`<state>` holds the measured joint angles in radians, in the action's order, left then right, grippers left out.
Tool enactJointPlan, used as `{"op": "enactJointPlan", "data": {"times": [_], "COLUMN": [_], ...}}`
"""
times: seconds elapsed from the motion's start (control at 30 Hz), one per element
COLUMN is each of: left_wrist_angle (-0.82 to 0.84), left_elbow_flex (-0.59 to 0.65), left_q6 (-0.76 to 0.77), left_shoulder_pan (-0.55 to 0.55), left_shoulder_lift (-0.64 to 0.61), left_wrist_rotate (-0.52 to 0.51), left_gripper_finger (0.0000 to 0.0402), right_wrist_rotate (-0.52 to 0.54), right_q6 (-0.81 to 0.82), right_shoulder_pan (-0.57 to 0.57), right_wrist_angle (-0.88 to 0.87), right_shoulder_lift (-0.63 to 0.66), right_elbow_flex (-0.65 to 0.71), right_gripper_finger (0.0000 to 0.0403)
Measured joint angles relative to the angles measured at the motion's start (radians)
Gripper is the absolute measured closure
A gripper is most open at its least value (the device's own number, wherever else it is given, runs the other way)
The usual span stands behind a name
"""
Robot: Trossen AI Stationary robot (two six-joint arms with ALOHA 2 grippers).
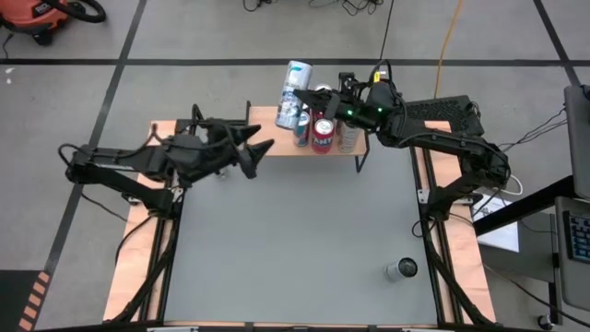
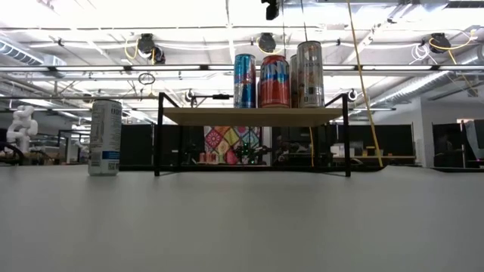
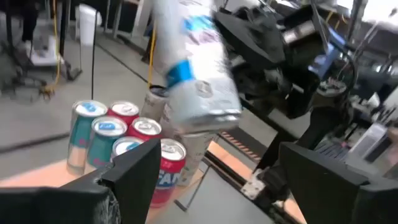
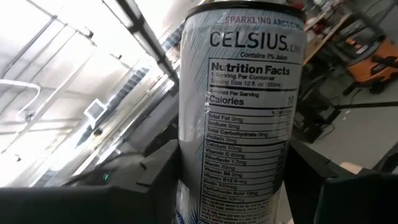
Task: Place canned beverage on shelf
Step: Put the top right white soda can on the shelf
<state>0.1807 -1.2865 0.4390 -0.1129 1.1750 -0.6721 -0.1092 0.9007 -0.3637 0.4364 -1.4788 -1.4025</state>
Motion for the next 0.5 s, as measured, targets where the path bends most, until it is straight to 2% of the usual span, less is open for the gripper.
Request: {"op": "enactJointPlan", "data": {"times": [0.13,0.27,0.43,0.5], "left_wrist_angle": [0.052,0.035,0.023,0.019], "left_elbow_flex": [0.0,0.0,0.0,0.0], "left_q6": [0.01,-0.168,-0.092,-0.081], "left_shoulder_pan": [0.001,0.001,0.007,0.026], "left_shoulder_lift": [-0.062,-0.122,-0.165,-0.166], "left_wrist_rotate": [0.0,-0.037,-0.12,-0.116], "left_gripper_finger": [0.0077,0.0077,0.0077,0.0077], "right_wrist_rotate": [-0.079,-0.159,-0.244,-0.269], "right_q6": [-0.03,-0.068,-0.106,-0.13], "right_shoulder_pan": [-0.015,-0.027,-0.036,-0.039], "right_wrist_angle": [0.0,0.001,0.002,0.002], "right_shoulder_lift": [0.0,0.0,0.0,0.0], "right_elbow_flex": [0.0,0.0,0.0,0.0], "right_gripper_finger": [0.0214,0.0213,0.0215,0.0214]}}
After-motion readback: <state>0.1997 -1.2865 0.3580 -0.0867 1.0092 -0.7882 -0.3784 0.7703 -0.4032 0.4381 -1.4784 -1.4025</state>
